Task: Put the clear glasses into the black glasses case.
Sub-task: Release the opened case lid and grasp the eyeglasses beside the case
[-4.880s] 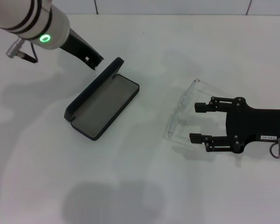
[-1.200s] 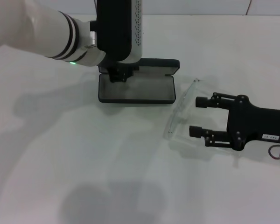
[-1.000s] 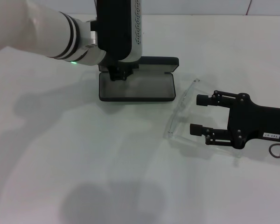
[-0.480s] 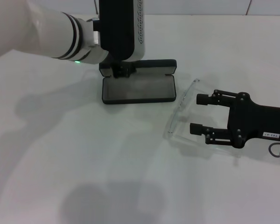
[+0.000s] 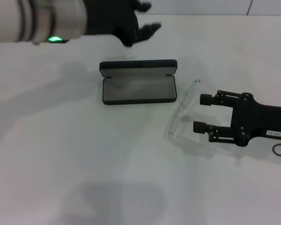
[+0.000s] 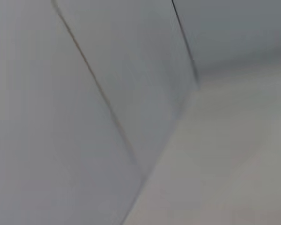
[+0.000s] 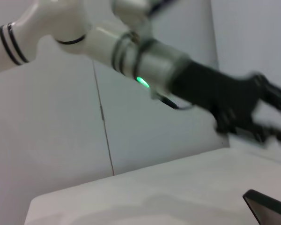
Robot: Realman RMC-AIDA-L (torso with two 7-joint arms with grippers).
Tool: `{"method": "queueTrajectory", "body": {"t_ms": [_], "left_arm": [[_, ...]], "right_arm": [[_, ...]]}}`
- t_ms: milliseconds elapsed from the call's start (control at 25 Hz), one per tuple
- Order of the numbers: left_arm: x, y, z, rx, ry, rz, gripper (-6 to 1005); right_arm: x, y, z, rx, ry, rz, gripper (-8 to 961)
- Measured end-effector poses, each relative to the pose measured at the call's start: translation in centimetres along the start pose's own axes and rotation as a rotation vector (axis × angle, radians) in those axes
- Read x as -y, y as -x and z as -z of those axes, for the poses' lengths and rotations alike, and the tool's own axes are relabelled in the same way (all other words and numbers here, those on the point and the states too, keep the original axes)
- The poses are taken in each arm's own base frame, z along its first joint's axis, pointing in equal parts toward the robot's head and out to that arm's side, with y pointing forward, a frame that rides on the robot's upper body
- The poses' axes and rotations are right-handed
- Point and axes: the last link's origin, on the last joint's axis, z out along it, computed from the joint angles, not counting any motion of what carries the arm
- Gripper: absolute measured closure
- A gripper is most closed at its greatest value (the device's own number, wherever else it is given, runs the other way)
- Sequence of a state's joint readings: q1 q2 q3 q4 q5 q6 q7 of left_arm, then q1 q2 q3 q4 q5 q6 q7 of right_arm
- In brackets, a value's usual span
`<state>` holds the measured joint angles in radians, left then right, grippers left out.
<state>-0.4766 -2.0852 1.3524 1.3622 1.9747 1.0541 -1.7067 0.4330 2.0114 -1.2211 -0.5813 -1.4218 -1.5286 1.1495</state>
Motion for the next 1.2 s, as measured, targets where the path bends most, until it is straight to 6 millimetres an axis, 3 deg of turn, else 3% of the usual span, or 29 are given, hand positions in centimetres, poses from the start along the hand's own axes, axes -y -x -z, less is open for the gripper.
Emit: {"method": "queueTrajectory", "body": {"t_ms": [120,160,200,400,520,680,880,1000,1200], "left_arm": [[0.0,0.1,2.7,-0.188,0.041,0.129,568],[0.0,0.1,2.7,-0.188,0.041,0.129,565],[-0.6,1.0,5.2,-0.370,0.070,0.205,562],[-1.9,4.2,7.9,-0.507,0.011,0.283,500],[-2.8,6.5,8.6,-0.497,-0.020,0.356,463],[-3.9,9.1,9.4,-0.502,-0.089,0.404,387],[-4.6,10.5,9.8,-0.501,-0.122,0.432,279],[-4.8,10.9,9.6,-0.491,-0.129,0.412,215],[-5.3,11.7,10.0,-0.480,-0.158,0.385,214]], "right_arm": [[0.7,0.1,0.1,-0.024,-0.019,-0.063,224],[0.9,0.2,0.2,-0.036,-0.023,-0.087,224],[1.3,0.4,0.3,-0.051,-0.027,-0.117,224],[3.2,2.5,1.1,-0.105,-0.047,-0.261,224],[4.9,5.0,1.1,-0.251,-0.085,-0.354,224],[5.6,8.4,-0.3,-0.436,-0.110,-0.382,232],[6.4,13.4,-2.2,-0.561,-0.124,-0.494,250],[7.0,14.6,-2.5,-0.686,-0.195,-0.550,252],[7.5,14.9,-4.2,-0.852,-0.299,-0.644,257]]}}
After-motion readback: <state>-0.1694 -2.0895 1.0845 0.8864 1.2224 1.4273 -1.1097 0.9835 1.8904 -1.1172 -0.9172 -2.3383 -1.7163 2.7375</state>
